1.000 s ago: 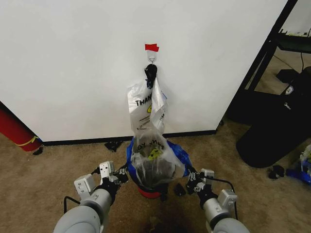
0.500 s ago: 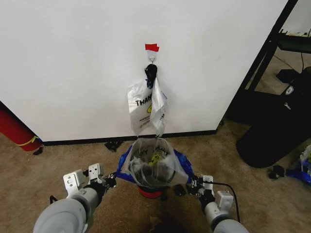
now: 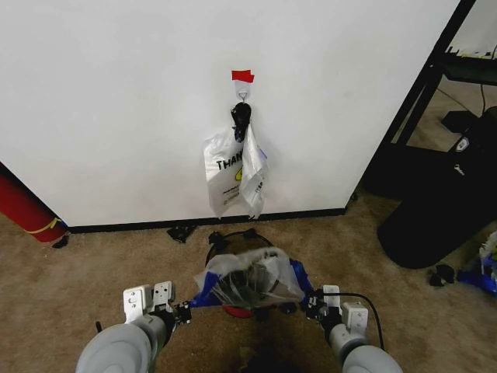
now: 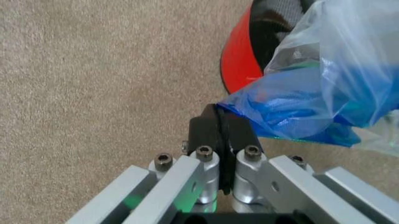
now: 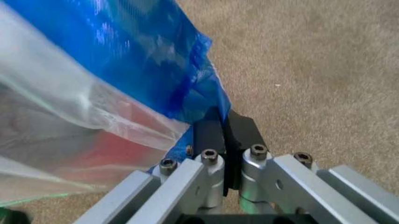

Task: Pick up the garbage bag from the wall and place it over the trash bin.

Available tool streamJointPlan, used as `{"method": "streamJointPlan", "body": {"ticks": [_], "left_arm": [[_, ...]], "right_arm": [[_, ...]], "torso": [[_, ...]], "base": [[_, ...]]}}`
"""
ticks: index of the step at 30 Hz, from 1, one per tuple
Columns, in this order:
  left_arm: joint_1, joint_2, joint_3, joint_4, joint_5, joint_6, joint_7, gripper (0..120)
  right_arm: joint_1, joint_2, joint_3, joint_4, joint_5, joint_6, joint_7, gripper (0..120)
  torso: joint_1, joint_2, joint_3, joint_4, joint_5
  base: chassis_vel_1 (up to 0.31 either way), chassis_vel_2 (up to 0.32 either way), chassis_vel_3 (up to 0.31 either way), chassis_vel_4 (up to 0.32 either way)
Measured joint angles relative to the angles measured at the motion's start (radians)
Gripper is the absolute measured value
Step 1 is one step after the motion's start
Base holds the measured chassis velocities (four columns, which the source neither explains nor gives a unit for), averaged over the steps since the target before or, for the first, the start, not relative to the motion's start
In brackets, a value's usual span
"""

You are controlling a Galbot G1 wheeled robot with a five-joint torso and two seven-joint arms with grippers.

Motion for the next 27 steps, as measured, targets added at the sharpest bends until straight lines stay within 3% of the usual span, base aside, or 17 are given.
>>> {"method": "streamJointPlan", "body": {"ticks": [9,27], "left_arm": [[-0.047,-0.026,0.048,0.090,0.069,-0.010,0.037,0],[-0.084,-0.054,0.127,0.159,0.135,-0.010,0.062,0]], "right_arm": [[0.122,0.017,-0.032,-0.096,0.040,-0.019,0.002,0],[0.295,0.045,-0.108,-0.239,0.049,-0.070,-0.004,0]], "torso": [[0.000,0.000,0.000,0.0001,-0.0001],[0.000,0.000,0.000,0.0000,-0.0002]], "base": [[0.000,0.000,0.000,0.000],[0.000,0.000,0.000,0.000]]}}
